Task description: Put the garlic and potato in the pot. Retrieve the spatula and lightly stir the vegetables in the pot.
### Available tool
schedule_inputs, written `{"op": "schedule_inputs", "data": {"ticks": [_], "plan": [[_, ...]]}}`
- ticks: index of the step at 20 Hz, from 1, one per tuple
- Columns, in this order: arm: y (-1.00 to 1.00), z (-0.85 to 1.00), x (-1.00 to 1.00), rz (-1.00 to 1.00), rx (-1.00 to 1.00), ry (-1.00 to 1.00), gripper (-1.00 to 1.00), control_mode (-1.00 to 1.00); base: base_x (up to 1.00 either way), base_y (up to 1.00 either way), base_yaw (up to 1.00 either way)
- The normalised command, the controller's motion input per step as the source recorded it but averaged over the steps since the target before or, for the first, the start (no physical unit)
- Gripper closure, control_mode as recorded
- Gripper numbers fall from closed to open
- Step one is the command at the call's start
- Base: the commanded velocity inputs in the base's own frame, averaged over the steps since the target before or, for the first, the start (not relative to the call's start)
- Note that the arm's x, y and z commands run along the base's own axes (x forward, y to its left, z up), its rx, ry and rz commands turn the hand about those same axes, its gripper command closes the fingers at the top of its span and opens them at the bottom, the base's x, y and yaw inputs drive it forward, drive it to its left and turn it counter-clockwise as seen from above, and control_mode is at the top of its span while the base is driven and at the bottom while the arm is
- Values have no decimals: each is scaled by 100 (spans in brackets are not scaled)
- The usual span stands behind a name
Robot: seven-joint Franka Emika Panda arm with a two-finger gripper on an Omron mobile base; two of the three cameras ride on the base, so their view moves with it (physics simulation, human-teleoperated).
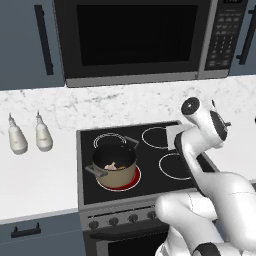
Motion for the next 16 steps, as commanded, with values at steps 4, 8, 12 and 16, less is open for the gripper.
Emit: {"op": "schedule_inputs", "data": {"ticks": [4,8,12,16], "plan": [[100,99,14,34,-21,25,100,-100,0,0,0],[100,55,42,32,-13,26,100,-100,0,0,0],[100,39,88,17,-10,22,100,-100,0,0,0],[100,2,94,10,-15,20,100,-100,0,0,0]]}}
